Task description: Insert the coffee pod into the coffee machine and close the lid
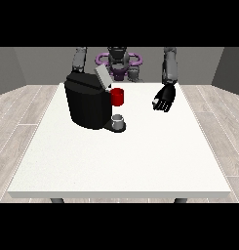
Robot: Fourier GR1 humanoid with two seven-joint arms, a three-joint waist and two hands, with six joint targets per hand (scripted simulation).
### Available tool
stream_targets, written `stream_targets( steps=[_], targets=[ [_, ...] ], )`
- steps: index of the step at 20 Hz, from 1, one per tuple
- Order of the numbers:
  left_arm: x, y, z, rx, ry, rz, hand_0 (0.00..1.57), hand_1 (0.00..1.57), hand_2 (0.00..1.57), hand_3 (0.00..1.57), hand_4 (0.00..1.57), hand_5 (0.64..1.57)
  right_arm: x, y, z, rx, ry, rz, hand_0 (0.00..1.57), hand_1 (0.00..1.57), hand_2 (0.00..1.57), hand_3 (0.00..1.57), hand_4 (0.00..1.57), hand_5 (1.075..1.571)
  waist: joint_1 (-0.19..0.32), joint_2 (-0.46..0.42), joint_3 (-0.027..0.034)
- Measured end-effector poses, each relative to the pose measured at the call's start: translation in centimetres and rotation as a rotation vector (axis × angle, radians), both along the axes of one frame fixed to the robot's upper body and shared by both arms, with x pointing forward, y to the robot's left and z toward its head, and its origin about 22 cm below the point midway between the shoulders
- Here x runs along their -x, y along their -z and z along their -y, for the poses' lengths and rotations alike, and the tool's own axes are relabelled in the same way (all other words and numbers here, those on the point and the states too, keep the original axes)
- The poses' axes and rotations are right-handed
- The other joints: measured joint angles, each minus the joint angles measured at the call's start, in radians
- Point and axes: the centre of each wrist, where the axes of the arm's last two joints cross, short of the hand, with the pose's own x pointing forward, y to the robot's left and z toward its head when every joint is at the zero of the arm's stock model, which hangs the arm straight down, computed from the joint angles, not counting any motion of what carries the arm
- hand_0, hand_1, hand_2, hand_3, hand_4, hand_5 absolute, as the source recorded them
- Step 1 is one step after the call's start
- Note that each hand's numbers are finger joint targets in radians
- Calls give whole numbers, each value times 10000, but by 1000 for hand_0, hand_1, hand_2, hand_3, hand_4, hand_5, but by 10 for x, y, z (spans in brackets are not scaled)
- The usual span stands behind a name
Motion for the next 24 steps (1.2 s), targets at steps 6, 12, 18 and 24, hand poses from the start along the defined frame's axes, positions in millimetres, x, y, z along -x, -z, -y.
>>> stream_targets(
  steps=[6, 12, 18, 24],
  targets=[
    [-8, 3, 3, -369, 200, -566, 1036, 1036, 1121, 1006, 395, 1571, 3, 14, 3, -9, 146, -398, 0, 0, 0, 0, 0, 1571, 58, -248, -2],
    [-13, 4, 14, -58, 649, -447, 1420, 1420, 1402, 1332, 494, 1571, 2, 21, 15, 446, 748, -936, 0, 0, 0, 0, 0, 1571, 260, -625, -10],
    [-24, -9, 30, 1138, 1145, -545, 1413, 1413, 1400, 1314, 515, 1571, 5, 32, 24, 718, 1036, -1354, 0, 0, 0, 0, 0, 1571, 485, -1105, -11],
    [-46, -45, 55, 1411, 1699, -948, 1424, 1424, 1404, 1341, 557, 1571, 5, 44, 19, 789, 1080, -1615, 0, 0, 0, 0, 0, 1571, 564, -1570, -7]
  ],
)
